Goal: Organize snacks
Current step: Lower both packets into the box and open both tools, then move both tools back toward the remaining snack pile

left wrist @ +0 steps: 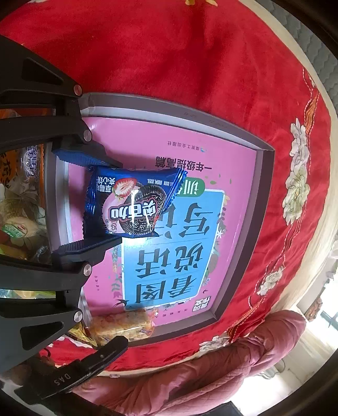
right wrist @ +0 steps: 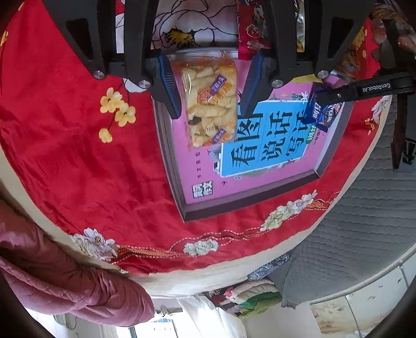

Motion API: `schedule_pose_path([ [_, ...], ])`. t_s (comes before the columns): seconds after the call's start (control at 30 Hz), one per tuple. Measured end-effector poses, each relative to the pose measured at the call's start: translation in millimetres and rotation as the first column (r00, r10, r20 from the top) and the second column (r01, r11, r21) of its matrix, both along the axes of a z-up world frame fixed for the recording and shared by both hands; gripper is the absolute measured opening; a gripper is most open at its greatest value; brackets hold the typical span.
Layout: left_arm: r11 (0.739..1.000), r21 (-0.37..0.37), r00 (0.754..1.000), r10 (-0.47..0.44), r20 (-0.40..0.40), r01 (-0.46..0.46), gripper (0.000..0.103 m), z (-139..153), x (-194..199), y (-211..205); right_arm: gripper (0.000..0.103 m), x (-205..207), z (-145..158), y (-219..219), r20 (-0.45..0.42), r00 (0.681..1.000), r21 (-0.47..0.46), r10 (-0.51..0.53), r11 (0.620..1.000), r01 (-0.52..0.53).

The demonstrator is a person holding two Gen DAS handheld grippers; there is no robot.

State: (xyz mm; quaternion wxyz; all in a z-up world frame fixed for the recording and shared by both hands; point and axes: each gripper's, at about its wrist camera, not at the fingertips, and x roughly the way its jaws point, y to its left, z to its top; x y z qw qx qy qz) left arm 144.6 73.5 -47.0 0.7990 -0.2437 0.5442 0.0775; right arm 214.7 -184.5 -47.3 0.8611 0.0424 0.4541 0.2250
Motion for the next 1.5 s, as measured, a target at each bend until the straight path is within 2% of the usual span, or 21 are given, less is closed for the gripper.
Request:
schedule_pose_path([
  [0.23,1.0,-0.006,1.0,0.008,0.001,-0.008,0.05,1,1,0,0.048,4,7,-5,0.014,1.0,-0.018,-0.012,1.0,0.012],
  [0.33,1.0,-0.008,1.0,0.006,0.002,-0.006,0.051,3,1,1,0.054,7,15,-6,0.025,1.0,-0.038,-0.003,0.999,0.004],
  [0.5,1.0,-0.007,1.0,0.01,0.018,-0.01,0.052,11,0,2,0.055,9,34,-8,0.058,0.998,-0.05,0.011,0.999,-0.009],
  [0.6,1.0,0.011,0.999,0.007,0.036,-0.007,0.056,23,-2,2,0.057,10,47,-9,0.065,0.998,-0.028,0.005,1.0,-0.003],
  [0.67,1.0,0.015,0.999,0.009,0.053,-0.01,0.058,32,-4,3,0.064,9,56,-11,0.078,0.997,-0.002,-0.007,1.0,0.007],
  [0.93,0.998,0.054,0.992,0.029,0.121,-0.036,0.059,73,-20,10,0.066,-2,74,-16,0.108,0.994,0.106,0.005,0.994,-0.017],
  [1.13,0.996,0.068,0.987,0.054,0.15,-0.065,0.059,94,-32,13,0.066,-11,85,-25,0.138,0.99,0.131,0.006,0.991,-0.025],
  [1.3,0.994,0.084,0.986,0.052,0.161,-0.066,0.059,107,-37,8,0.071,-17,94,-26,0.166,0.986,0.113,0.014,0.993,-0.033],
  [1.5,0.993,0.09,0.982,0.056,0.181,-0.073,0.06,118,-46,9,0.071,-26,95,-24,0.126,0.992,0.122,0.02,0.992,-0.036],
])
